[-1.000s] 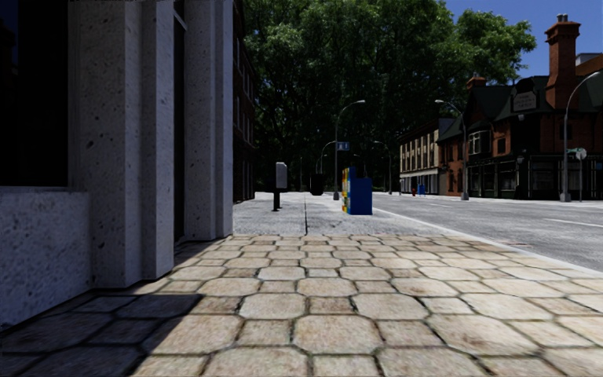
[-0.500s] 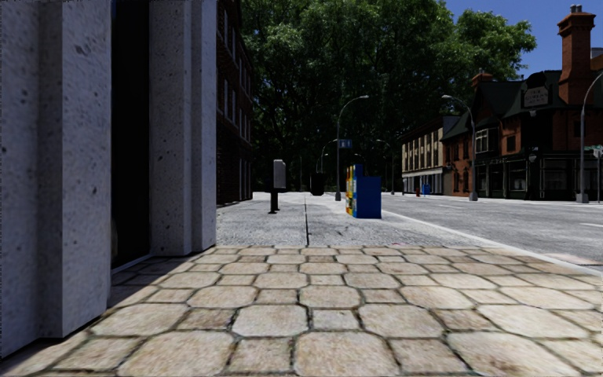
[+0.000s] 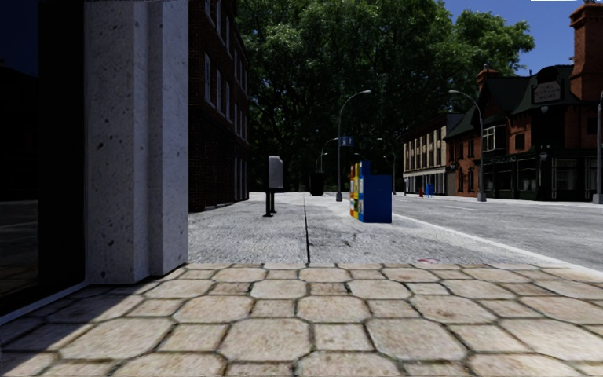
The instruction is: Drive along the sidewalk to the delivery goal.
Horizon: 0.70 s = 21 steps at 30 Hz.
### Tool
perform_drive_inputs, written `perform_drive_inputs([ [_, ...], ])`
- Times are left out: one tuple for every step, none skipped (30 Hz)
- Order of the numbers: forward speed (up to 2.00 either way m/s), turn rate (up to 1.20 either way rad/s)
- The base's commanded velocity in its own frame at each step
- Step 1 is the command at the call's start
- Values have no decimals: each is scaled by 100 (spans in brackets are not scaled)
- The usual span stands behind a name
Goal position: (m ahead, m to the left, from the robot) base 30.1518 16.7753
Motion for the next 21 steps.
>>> perform_drive_inputs([
  [200, -25],
  [200, -25],
  [200, -26],
  [200, -26],
  [200, -26],
  [200, -26],
  [200, -26],
  [200, -26],
  [200, -26],
  [200, -9],
  [200, 0],
  [200, 0],
  [200, 0],
  [200, 0],
  [200, 0],
  [200, 0],
  [200, 0],
  [200, 0],
  [200, 0],
  [200, 0],
  [200, 0],
])
